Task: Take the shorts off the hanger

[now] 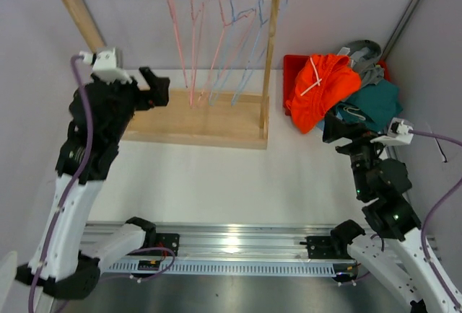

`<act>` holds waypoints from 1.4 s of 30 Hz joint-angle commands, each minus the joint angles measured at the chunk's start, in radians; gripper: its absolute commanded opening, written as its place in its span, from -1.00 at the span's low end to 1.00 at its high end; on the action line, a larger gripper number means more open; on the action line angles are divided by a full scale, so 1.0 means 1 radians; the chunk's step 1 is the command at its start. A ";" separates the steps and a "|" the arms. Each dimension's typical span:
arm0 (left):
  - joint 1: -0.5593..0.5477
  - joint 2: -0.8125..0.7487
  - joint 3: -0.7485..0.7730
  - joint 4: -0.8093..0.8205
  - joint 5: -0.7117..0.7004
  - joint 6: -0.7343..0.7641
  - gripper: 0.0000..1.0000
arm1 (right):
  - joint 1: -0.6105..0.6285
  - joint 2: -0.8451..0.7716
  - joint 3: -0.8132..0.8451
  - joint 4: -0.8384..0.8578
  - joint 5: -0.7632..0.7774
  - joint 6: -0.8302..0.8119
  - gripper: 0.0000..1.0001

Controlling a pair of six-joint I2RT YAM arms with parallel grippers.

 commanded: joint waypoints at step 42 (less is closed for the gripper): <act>-0.006 -0.709 -0.774 -0.025 -0.078 -0.071 0.98 | -0.018 -0.397 0.034 -0.605 0.079 0.026 0.99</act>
